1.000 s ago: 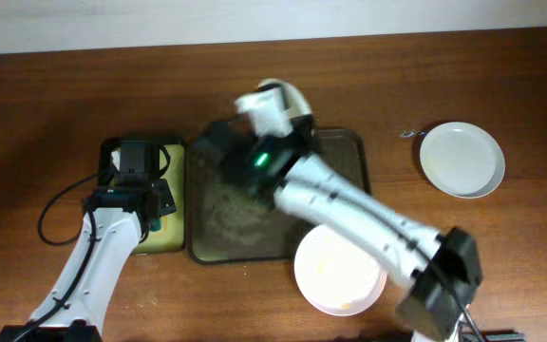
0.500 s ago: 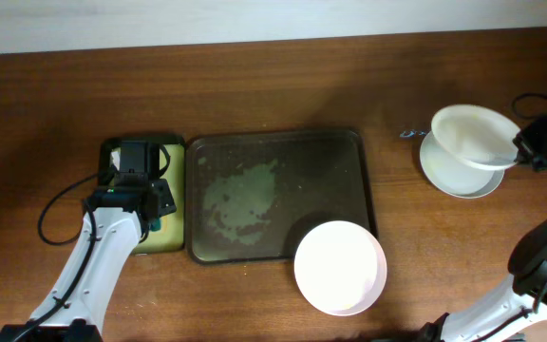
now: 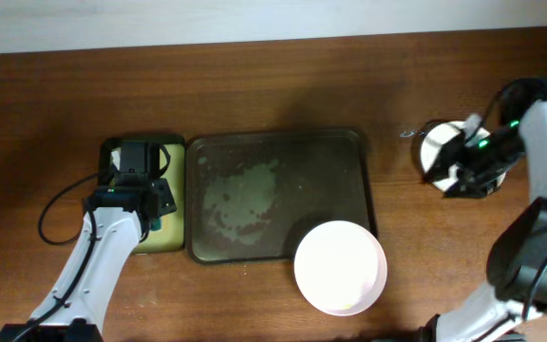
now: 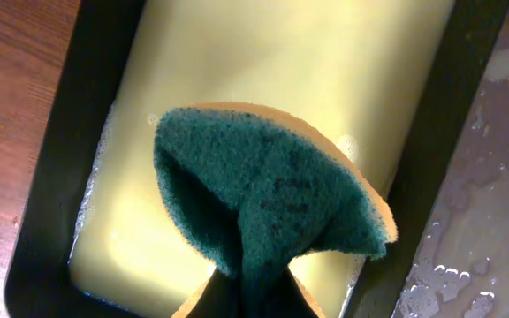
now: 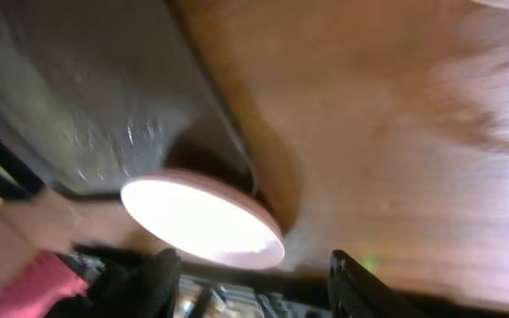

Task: Clean dirty plates on tray and stack at the side
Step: 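Grasp the lower white plate with the right gripper and drag it to tray center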

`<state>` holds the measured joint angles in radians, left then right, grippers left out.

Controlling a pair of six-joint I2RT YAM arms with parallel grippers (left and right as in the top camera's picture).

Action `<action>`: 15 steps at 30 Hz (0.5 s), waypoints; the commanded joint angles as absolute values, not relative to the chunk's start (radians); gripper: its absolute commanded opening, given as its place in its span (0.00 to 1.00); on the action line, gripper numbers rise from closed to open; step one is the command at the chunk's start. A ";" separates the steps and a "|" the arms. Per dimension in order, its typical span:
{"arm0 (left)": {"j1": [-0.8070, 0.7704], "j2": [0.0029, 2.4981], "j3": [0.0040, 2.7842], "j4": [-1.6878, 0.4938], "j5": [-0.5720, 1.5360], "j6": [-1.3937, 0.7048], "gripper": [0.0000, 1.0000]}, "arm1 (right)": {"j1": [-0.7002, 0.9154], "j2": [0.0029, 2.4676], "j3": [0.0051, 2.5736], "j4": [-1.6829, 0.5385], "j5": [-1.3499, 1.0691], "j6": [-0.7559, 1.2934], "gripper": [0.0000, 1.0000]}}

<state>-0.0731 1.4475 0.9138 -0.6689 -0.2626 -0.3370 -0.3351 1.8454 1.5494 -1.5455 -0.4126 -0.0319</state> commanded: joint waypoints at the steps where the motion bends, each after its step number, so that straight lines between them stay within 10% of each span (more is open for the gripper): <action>1: -0.076 1.445 0.911 -0.667 -0.266 -0.343 0.00 | -0.286 1.621 1.300 -1.438 -0.429 0.005 0.55; 15: -0.076 1.445 0.911 -0.665 -0.240 -0.343 0.00 | 0.125 1.309 0.612 -0.859 -0.200 0.562 0.49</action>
